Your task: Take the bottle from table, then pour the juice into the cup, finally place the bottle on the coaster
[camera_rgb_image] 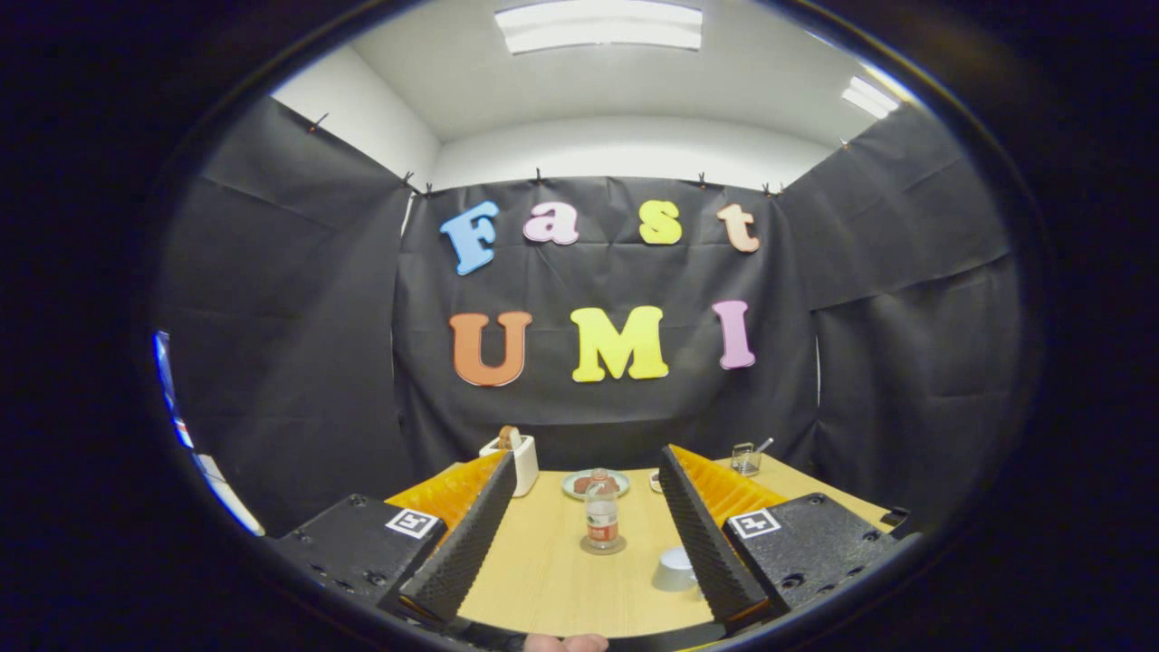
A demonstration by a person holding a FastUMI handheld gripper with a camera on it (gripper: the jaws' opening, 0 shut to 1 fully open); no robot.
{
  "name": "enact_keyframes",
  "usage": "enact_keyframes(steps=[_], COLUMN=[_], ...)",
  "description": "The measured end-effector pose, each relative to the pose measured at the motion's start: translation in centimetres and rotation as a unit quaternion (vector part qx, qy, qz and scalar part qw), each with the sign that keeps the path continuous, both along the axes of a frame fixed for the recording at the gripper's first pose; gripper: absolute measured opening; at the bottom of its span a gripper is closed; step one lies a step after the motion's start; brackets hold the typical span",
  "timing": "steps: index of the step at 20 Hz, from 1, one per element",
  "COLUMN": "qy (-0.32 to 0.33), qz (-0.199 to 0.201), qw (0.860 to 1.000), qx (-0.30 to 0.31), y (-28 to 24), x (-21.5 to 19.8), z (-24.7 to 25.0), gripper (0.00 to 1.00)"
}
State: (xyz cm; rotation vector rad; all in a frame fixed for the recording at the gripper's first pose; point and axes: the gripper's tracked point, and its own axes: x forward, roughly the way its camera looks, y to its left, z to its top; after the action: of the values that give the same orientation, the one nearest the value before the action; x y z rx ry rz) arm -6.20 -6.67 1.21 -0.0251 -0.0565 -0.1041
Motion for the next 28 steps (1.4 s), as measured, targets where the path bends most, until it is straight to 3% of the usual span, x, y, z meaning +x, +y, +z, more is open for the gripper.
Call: enact_keyframes(steps=[28], qy=[0.015], qz=[0.002], qw=[1.0], qx=[-0.015], y=[-0.5], x=[-0.6], z=[-1.6], gripper=[1.0])
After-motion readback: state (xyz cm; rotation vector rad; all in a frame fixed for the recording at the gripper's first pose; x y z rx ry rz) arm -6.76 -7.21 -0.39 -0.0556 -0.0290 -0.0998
